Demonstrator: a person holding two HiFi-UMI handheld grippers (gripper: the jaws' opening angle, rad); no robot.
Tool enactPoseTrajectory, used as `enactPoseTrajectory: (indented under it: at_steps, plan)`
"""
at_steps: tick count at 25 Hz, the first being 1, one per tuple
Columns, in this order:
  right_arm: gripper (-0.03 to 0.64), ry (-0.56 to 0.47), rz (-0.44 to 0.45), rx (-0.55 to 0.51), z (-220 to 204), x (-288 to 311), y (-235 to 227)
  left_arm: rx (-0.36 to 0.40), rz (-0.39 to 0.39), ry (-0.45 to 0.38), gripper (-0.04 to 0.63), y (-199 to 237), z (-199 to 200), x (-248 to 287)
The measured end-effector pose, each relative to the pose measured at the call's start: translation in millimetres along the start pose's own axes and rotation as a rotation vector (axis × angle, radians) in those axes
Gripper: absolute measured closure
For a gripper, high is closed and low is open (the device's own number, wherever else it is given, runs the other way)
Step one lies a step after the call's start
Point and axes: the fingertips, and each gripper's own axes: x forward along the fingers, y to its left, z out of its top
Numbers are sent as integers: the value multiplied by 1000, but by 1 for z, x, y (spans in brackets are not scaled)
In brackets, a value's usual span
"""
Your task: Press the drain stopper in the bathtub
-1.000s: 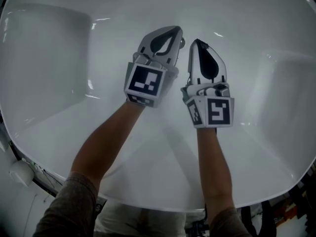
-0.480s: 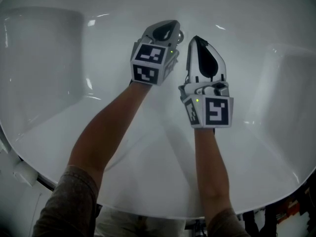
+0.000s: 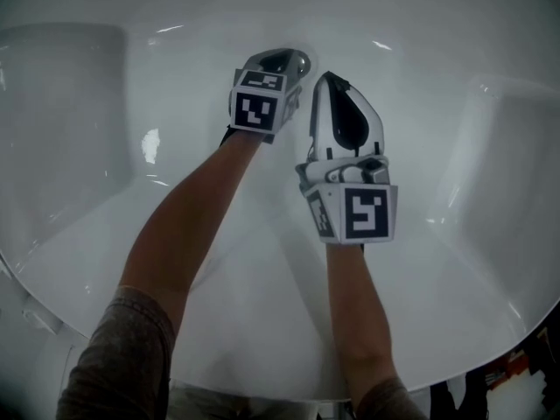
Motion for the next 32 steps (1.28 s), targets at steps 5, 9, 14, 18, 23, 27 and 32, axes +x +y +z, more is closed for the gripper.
enactPoseTrajectory:
  at_steps: [5,9,14,18,23,27,32]
  plan:
    - [618,18,-3,2,-6,2,0,1,5,82,594,6,-28,19]
    - [617,36,-3,7,-10,2,1,-6,13,137,594,7,-46,28]
    - [617,28,-14,19,-11,3,-5,-15,23,170,594,9,-59,38]
    - [618,24,-24,25,-11,3,-9,-14,14,198,594,7,-61,41]
    - [618,30,-29,28,-14,1,-9,15,8,252,594,3,-66,46]
    - [618,39,-29,40,-17,-1,-10,15,9,289,592,2,-66,48]
    - [618,46,-24,45,-17,0,-10,40,30,352,592,3,-70,50]
